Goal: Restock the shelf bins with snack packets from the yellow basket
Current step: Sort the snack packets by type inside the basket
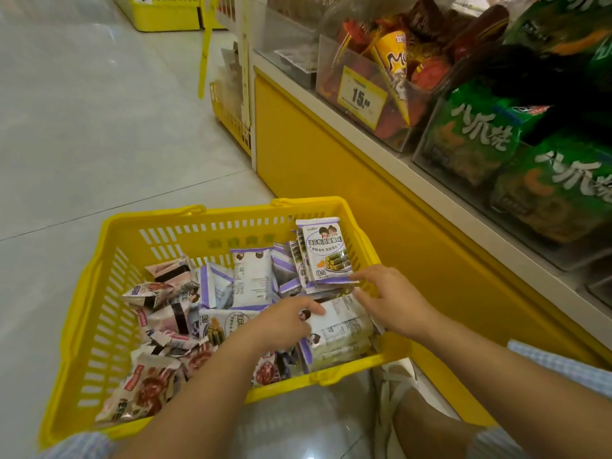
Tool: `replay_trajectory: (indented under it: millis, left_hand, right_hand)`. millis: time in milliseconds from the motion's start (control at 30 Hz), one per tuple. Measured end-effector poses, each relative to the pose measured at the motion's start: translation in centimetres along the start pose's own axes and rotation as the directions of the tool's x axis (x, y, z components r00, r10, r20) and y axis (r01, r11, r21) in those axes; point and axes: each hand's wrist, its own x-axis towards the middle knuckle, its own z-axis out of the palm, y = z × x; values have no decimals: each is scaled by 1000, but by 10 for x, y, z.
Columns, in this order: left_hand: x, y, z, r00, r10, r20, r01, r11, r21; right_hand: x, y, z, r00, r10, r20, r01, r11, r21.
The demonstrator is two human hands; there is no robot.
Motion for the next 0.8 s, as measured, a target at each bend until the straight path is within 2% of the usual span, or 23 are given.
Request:
replay_trajectory:
  millis: [67,167,267,367,433,533,633,733,800]
  left_hand:
    - [1,-7,0,1000,9,-1,-9,1000,-15]
    - [0,-14,1,997,80,-6,-80,994,-68]
    - [-1,-22,0,996,91,-5,-91,981,-170]
    - [-2,-33,-9,996,66,-63,-76,981,-176]
    - [-5,-43,-22,984,23,-177,-41,994,-98]
    - [-9,-65,-46,947,-19,-319,52,994,94]
    - [-14,-89,-63,941,-73,-330,171,944,281]
    - [-13,-106,-70,932,-113,-344,225,925,307]
    - [-9,-113,-72,933,-136,-333,248,915,320]
  right_hand:
    - [0,-2,9,994,-83,70,93,984,-154]
    - [5,-14,20,951,-184,249,239,947,-213]
    - [13,-25,26,888,-130,440,268,926,-266]
    - [22,-31,22,865,-63,498,246,917,-312]
    - [30,-36,19,861,-62,504,237,927,-291]
    - [46,-53,21,899,-149,412,222,966,-135]
    - [66,-76,37,906,-158,394,166,986,12]
    - [87,-94,63,922,-113,371,88,993,84]
    - [100,-101,81,938,-38,344,-17,988,155]
